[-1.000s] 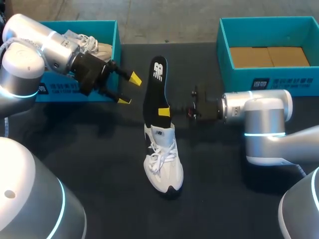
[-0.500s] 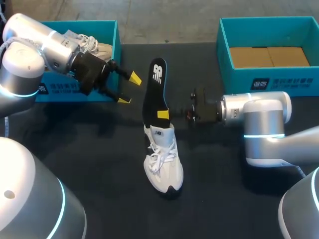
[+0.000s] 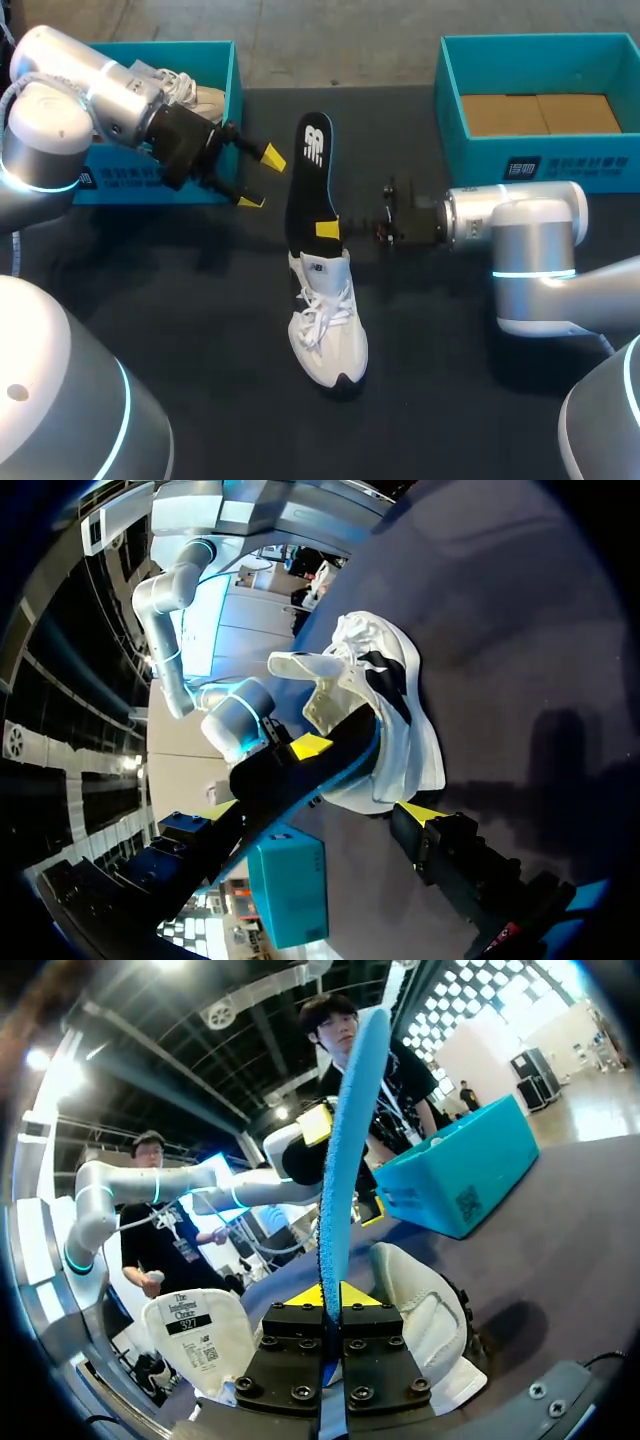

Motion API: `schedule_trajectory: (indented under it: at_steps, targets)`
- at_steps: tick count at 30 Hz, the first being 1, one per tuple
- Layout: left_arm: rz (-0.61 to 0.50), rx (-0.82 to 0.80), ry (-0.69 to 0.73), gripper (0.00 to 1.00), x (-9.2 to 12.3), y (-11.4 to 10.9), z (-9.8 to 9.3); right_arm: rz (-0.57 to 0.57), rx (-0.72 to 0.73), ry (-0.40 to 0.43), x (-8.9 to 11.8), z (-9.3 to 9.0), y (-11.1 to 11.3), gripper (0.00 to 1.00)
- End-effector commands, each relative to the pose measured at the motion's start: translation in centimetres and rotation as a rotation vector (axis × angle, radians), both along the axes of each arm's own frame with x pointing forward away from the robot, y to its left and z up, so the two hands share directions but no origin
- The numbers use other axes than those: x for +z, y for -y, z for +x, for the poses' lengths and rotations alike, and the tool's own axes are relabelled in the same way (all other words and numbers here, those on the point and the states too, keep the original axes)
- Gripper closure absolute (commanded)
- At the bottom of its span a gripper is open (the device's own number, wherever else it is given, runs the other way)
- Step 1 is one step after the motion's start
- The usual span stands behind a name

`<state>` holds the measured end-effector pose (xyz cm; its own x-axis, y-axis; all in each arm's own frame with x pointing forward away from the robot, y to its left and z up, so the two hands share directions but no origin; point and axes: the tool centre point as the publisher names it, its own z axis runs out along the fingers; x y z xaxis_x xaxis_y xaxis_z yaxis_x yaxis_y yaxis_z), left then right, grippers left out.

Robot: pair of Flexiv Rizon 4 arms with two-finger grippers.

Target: Take the shoe out of the shoebox, open the shoe tongue, remove and reinsert the insole, then place the shoe into the shoebox

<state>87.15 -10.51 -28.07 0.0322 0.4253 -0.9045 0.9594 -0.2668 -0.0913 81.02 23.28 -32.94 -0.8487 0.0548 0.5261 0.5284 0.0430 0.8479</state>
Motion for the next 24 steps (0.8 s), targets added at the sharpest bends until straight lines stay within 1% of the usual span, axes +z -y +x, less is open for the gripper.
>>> schedule_trajectory:
  at_steps: [1,11,16,20,22,23,24]
  targets:
    - [-0.001,-0.002,-0.001,0.00,-0.2,0.2,0.1,0.003,0.024,0.001,-0.4,0.2,-0.1,1.00]
    - [0.001,-0.003,-0.002,0.00,-0.2,0.2,0.2,-0.019,0.027,-0.038,-1.7,-0.6,-0.1,1.00]
    - [0.002,-0.005,-0.003,0.00,-0.3,0.2,0.3,-0.023,0.019,-0.042,-1.7,-0.8,0.0,1.00]
    - [0.002,-0.009,-0.003,0.00,-0.3,0.4,0.4,-0.024,0.013,-0.032,-1.4,-0.6,0.0,1.00]
    - [0.001,-0.010,-0.003,0.00,-0.3,0.4,0.4,-0.027,0.013,-0.028,-1.4,-0.4,0.0,0.85]
    - [0.001,-0.010,-0.003,0.00,-0.3,0.4,0.5,-0.027,0.013,-0.026,-1.3,-0.3,0.0,0.75]
    - [0.002,-0.010,-0.004,0.00,-0.3,0.4,0.5,-0.028,0.013,-0.024,-1.3,-0.2,0.0,0.72]
